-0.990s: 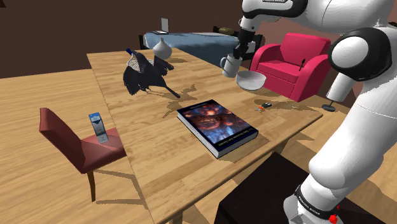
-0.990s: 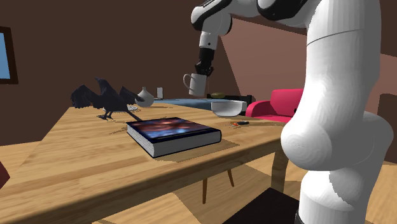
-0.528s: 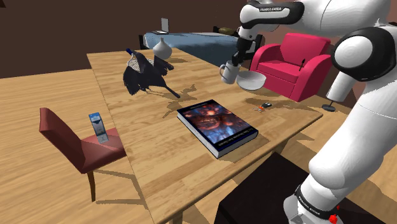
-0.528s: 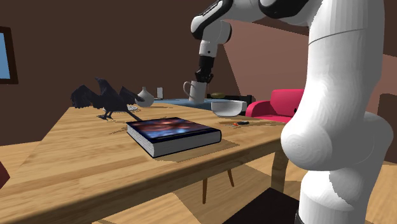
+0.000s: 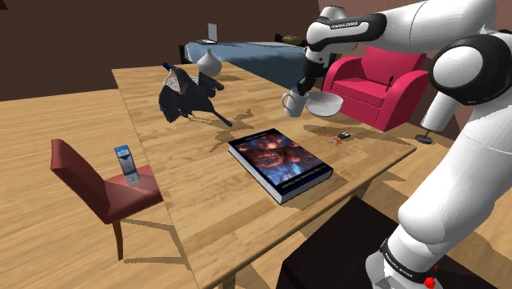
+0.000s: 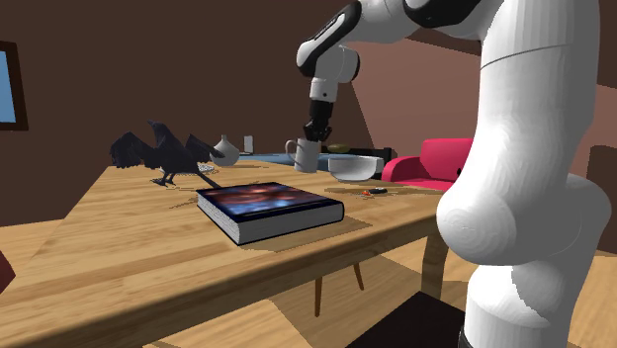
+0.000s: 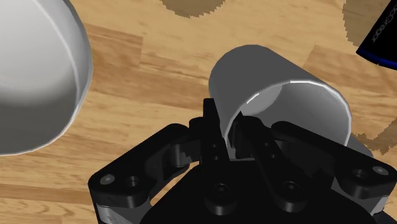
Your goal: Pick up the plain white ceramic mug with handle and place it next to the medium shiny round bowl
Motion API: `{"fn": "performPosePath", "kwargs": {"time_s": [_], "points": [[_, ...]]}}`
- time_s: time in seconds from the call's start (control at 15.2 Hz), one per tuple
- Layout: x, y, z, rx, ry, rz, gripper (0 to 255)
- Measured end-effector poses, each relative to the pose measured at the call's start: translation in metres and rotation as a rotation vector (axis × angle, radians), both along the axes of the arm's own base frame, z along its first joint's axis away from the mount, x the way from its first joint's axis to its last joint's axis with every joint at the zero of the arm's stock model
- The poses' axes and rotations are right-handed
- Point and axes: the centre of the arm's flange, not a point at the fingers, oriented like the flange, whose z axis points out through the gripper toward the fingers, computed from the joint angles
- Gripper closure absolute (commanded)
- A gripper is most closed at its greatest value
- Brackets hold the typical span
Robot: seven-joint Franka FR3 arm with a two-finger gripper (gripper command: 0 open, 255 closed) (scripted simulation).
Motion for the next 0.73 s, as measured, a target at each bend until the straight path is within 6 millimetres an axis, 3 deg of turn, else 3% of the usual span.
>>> {"fn": "performPosePath", "kwargs": {"time_s": [0.46, 0.73], "points": [[0.0, 0.001, -0.037, 0.0, 0.0, 0.0, 255], [0.0, 0.001, -0.043, 0.0, 0.0, 0.0, 255]]}}
